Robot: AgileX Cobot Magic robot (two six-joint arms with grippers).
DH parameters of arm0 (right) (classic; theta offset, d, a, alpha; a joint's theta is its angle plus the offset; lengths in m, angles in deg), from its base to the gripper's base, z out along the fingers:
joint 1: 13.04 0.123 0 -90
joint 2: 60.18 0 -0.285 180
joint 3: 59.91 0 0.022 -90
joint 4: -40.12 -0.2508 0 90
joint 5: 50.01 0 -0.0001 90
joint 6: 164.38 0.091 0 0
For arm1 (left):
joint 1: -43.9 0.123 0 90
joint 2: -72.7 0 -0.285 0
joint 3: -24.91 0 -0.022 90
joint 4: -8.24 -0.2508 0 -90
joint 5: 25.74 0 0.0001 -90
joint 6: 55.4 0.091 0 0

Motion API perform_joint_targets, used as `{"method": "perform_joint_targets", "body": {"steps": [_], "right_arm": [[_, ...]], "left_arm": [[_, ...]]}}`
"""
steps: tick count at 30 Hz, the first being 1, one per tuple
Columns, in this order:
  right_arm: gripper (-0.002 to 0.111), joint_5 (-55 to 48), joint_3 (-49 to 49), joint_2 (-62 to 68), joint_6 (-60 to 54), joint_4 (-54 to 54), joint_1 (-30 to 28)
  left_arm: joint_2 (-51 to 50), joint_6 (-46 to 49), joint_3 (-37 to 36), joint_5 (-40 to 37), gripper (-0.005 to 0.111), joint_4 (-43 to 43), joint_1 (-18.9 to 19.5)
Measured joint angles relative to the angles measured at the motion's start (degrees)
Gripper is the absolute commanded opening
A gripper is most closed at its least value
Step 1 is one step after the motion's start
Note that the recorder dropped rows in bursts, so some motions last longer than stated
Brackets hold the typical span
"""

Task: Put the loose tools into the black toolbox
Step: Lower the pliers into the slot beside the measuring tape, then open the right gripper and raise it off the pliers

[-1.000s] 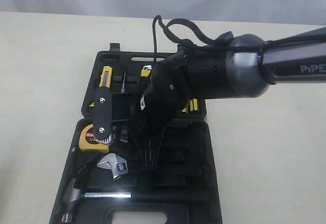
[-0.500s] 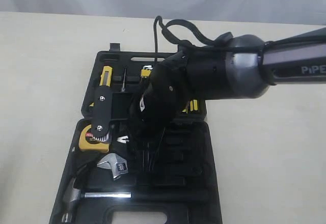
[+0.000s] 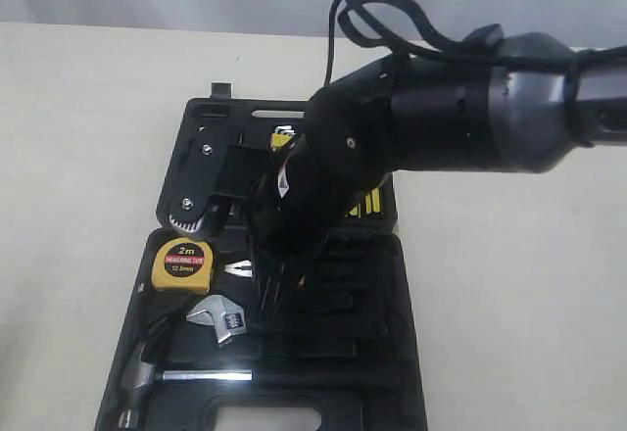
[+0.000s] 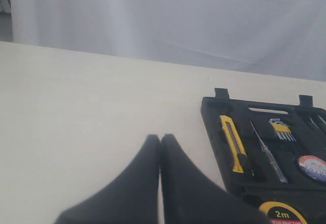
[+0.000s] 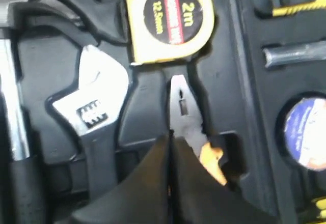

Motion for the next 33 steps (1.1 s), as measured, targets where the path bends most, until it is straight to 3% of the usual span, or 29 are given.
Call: {"method": "perform_joint_targets", "body": {"steps": [7,11,17,25,33], "right_arm": [[-0.001,0.0,0.0,-3.2,8.9,3.3,4.0],[-0.001,-3.0,0.0,-5.5,25.0,16.5,9.7],[-0.001,-14.7,0.0,-6.6,49.1,37.3,23.4],[-0.001,-17.8,-1.1,-6.6,66.2,38.7,35.6],[0.000,-17.1,-2.9,-4.3,75.3,39.1,38.3]], "left_arm": [[0.0,0.0,0.0,0.0,0.000,0.0,0.0],[0.0,0.0,0.0,0.0,0.000,0.0,0.0],[0.0,0.0,0.0,0.0,0.000,0.0,0.0],[0.0,0.0,0.0,0.0,0.000,0.0,0.0],[0.0,0.0,0.0,0.0,0.000,0.0,0.0]]}}
